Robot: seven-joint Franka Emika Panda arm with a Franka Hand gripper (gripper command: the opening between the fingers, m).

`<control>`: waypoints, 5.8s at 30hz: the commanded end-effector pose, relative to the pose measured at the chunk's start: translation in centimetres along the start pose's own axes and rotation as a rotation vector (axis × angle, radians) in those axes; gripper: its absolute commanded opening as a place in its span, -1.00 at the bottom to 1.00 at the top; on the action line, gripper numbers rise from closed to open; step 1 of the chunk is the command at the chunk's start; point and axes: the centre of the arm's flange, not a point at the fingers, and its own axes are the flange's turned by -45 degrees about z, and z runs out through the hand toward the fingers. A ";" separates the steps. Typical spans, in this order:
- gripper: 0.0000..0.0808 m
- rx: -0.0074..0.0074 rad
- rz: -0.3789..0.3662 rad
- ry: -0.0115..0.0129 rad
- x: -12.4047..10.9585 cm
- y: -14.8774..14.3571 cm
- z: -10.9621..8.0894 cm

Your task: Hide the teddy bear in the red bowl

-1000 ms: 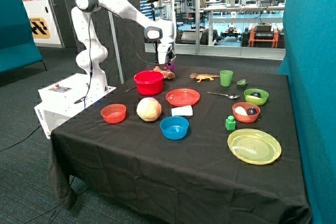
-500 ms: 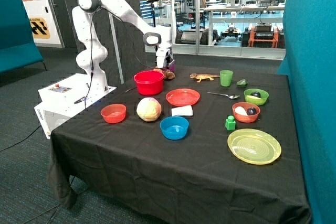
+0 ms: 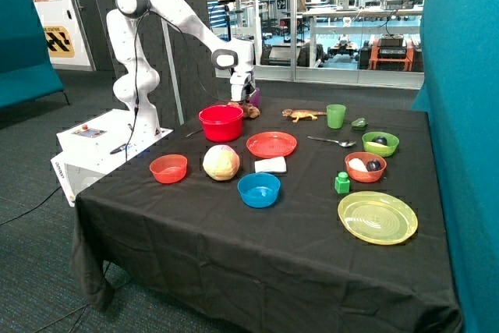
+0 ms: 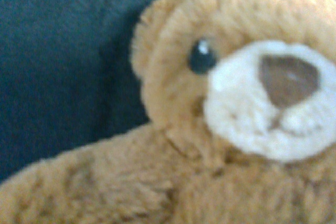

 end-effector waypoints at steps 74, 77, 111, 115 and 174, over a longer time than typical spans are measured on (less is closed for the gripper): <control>0.77 0.0050 -0.198 0.0038 -2.4 -1.2 3.2; 0.67 0.0050 -0.199 0.0038 -2.1 -1.3 3.2; -1.00 0.0050 -0.192 0.0038 -1.5 -0.4 3.4; -1.00 0.0050 -0.201 0.0038 -1.3 -0.5 2.5; -1.00 0.0053 -0.042 0.0034 -2.3 22.1 -10.9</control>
